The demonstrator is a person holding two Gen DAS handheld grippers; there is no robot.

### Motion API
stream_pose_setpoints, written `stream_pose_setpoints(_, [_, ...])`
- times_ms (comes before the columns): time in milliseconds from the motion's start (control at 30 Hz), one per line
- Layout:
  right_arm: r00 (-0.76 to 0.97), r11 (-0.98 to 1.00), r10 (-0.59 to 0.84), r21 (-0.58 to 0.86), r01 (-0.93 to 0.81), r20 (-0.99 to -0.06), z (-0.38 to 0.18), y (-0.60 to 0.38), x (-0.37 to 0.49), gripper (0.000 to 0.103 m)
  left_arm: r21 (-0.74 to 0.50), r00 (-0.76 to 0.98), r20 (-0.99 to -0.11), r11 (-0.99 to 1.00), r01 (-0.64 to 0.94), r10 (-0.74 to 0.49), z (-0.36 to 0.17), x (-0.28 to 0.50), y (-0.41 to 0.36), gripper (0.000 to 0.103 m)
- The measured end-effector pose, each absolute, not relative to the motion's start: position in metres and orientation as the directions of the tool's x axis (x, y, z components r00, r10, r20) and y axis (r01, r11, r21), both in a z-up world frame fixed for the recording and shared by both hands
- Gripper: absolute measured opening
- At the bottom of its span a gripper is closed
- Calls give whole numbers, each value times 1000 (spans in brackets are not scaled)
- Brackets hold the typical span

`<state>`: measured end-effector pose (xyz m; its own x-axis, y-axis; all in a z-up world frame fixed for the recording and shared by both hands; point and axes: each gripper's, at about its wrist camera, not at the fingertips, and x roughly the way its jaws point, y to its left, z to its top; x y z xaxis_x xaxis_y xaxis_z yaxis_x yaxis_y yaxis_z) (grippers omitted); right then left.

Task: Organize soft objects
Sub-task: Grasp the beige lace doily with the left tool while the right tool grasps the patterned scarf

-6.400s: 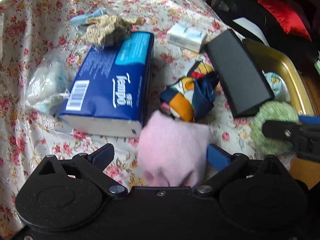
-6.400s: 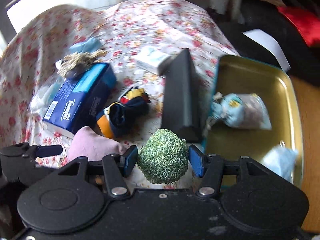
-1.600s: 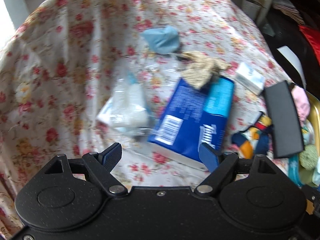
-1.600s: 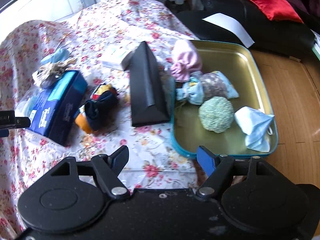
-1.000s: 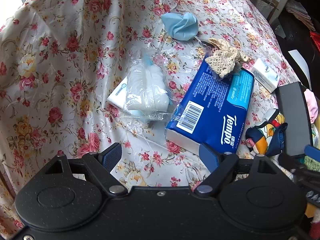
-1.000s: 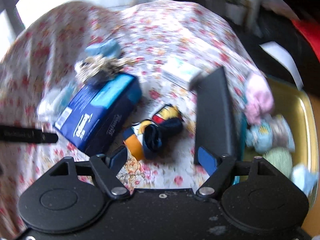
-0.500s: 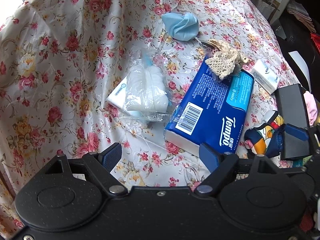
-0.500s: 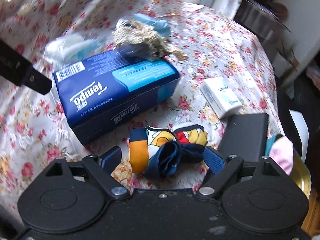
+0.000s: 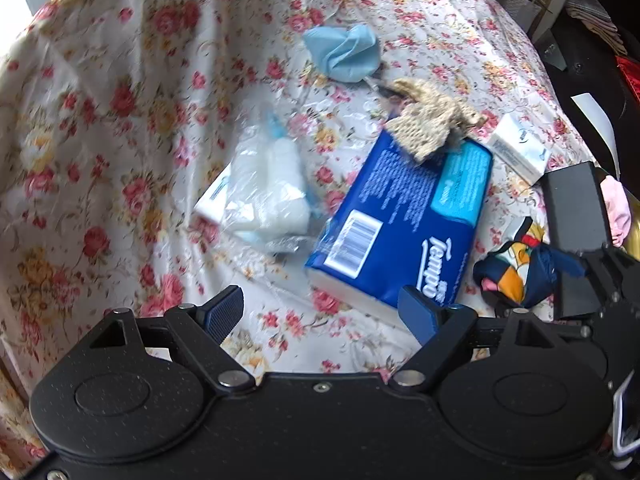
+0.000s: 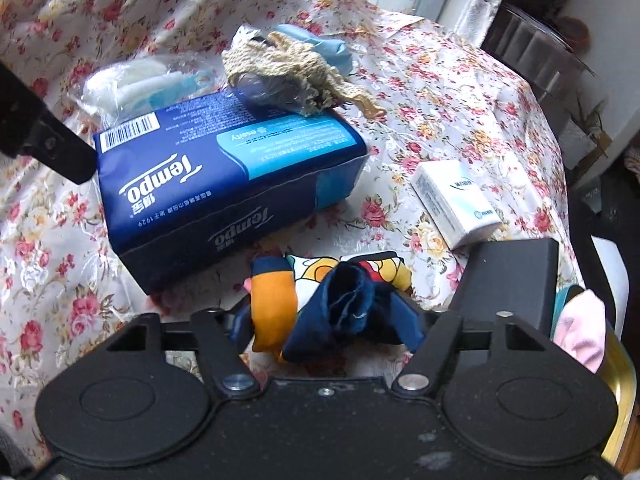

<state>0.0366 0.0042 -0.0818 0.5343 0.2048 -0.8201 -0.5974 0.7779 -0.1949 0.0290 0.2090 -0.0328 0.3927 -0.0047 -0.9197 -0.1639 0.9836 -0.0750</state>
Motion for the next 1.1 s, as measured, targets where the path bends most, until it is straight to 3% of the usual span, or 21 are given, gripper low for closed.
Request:
stream_pose_setpoints(267, [548,817,216,-157,-555,-808,-73,-4,8,51,-106,447,-894,986,-126,-39,-20,63,189,81])
stream_pose_setpoints(300, [551,820,216,-157,-551,-806,-72,-5,3,50,-105,459,-888,987,-125,-36,-18,70,186,86])
stream_pose_setpoints(367, [550,827,217,-147,-542,-806,-72,-5,-7,50,-104,488,-873,986,-130,-28,-15,84,182,93])
stream_pose_setpoints(900, [519,860,245,-63,-506,-819,-70,-5,-41,50,-70,466,-885,985,-160,12,-40,160,161,94])
stream_pose_setpoints(967, [517,861,246,-60,-505,-820,-70,-5,-41,50,-89,458,-889,984,-154,-9,-44,161,161,88])
stream_pose_setpoints(1033, [517,862,249,-56,-504,-819,-69,-5,-40,49,-138,467,-882,980,-145,-55,-44,160,163,66])
stream_pose_setpoints(1100, [519,864,252,-52,-500,-817,-67,-6,-41,50,-175,479,-873,975,-137,-89,-40,160,164,56])
